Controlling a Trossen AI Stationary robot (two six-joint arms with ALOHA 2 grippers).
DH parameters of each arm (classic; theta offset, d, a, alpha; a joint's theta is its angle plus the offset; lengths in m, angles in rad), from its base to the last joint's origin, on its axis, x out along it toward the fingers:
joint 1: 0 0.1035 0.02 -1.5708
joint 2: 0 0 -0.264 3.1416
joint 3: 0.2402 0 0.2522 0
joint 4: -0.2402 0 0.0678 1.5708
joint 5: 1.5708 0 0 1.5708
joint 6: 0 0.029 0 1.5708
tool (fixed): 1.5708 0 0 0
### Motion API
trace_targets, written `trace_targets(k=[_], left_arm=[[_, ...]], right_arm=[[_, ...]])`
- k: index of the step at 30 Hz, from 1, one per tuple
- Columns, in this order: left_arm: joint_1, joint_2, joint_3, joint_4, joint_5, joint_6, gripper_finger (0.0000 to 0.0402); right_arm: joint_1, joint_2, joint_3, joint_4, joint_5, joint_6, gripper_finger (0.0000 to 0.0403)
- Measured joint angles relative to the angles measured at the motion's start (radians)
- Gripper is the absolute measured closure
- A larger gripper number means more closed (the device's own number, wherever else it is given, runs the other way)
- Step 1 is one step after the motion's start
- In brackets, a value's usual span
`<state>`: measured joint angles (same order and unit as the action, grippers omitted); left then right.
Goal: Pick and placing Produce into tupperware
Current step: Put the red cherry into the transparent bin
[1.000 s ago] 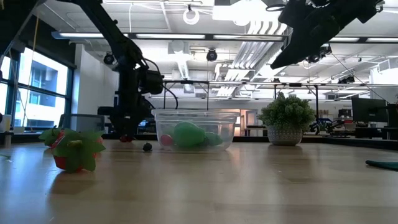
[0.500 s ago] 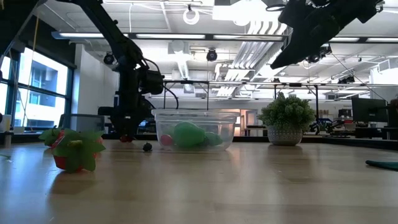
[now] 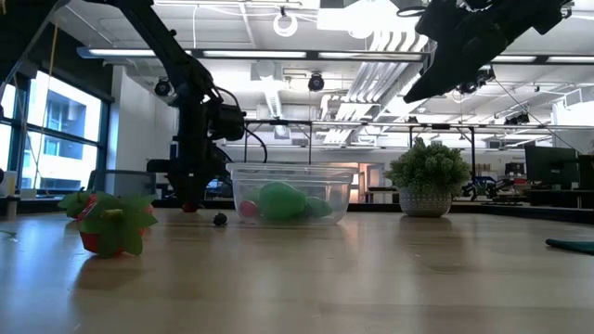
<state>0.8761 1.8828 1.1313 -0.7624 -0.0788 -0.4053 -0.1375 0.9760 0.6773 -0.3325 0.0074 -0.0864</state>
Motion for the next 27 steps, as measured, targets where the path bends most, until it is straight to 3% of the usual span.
trace_targets(k=[7,13,27], left_arm=[[0.000,-0.015,-0.004,0.001,0.000,0.031,0.0316],[0.001,-0.075,-0.005,-0.002,0.007,0.084,0.0336],[-0.070,-0.234,-0.003,0.019,0.120,0.282,0.0340]], right_arm=[[0.000,0.000,0.000,0.000,0.000,0.000,0.0401],[0.000,0.000,0.000,0.000,0.000,0.000,0.0401],[0.000,0.000,0.000,0.000,0.000,0.000,0.0401]])
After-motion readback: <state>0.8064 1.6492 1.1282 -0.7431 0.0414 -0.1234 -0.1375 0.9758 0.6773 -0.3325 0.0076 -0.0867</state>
